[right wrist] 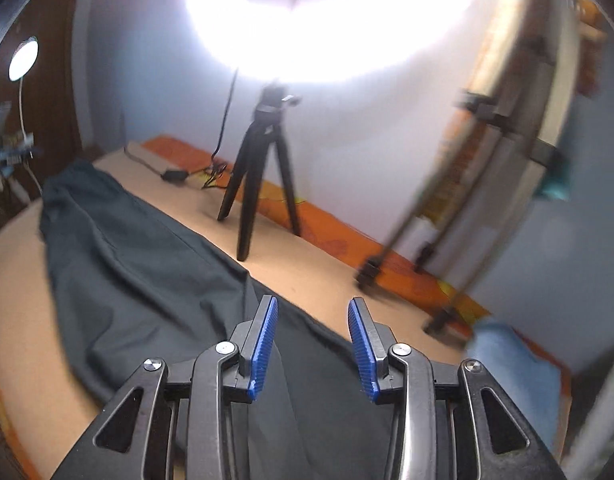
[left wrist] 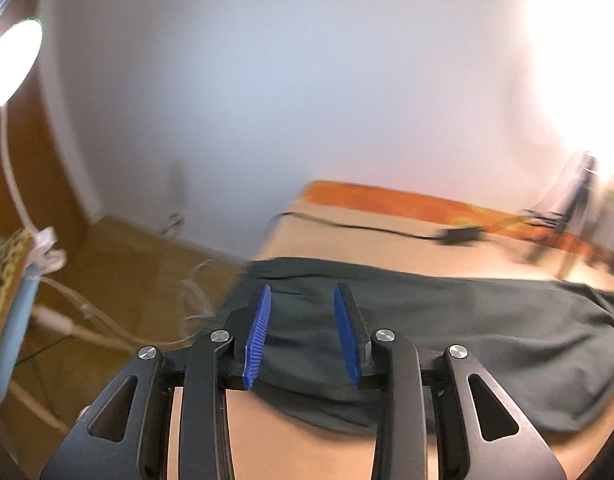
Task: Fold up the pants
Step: 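Open both grippers to lay the pants down on the bed, then grasp the elastic waistband of the pants with the right gripper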
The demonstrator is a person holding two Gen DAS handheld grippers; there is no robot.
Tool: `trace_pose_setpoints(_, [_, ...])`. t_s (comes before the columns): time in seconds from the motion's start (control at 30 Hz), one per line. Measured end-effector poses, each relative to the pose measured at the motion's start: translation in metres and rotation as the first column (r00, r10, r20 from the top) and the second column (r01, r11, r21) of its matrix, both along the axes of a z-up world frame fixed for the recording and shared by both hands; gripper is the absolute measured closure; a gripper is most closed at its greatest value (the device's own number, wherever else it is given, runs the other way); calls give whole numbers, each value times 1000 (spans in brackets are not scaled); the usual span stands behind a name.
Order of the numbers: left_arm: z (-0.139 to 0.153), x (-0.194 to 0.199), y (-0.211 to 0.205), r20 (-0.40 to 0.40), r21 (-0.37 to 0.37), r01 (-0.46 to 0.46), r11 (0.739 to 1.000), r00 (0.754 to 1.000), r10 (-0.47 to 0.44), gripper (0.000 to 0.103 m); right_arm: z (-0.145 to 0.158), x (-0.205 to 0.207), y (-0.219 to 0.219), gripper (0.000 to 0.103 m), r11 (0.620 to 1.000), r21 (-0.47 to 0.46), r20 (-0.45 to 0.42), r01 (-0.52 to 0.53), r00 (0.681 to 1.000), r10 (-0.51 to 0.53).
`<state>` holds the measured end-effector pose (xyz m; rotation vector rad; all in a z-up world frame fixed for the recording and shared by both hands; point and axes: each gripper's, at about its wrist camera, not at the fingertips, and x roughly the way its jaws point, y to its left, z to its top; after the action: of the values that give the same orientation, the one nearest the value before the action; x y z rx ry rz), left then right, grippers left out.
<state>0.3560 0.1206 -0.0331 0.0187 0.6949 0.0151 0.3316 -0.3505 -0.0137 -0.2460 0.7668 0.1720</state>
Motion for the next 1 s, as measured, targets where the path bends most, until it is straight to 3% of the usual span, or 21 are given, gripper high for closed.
trace_pose_setpoints(0.1, [6,-18,-45,2,1,124,992,992,-124,67,17,-38,-28,65,999,29,4,31,999,-32])
trace_pose_setpoints(0.23, [7,-42,-103,-17,-24,274,961,961,-275,67,27,-87,-59,65,997,32,0,63,998,-63])
trace_pose_setpoints(0.4, [-3,-65,-165,-66,-68,418,906,904,-422,64,24,-150,-91,65,996,30,-32,86,996,-85])
trace_pose_setpoints(0.53, [-16,-82,-212,-108,-83,517,852,845,-524,57,8,-194,-105,65,997,45,-75,66,995,-62])
trace_pose_setpoints(0.63, [-27,-98,-249,-143,-79,586,806,794,-591,57,-4,-220,-106,62,999,51,-119,17,993,-11])
trace_pose_setpoints(0.73, [-35,-112,-276,-180,-68,638,767,748,-639,56,-18,-238,-99,47,999,35,-151,-40,988,44])
trace_pose_setpoints(0.83, [-44,-118,-300,-225,-64,679,731,704,-674,54,-33,-251,-90,45,993,14,-183,-113,976,114])
trace_pose_setpoints(1.0, [-50,-124,-328,-247,3,716,698,676,-694,53,-57,-254,-74,38,978,-99,-187,-182,969,161])
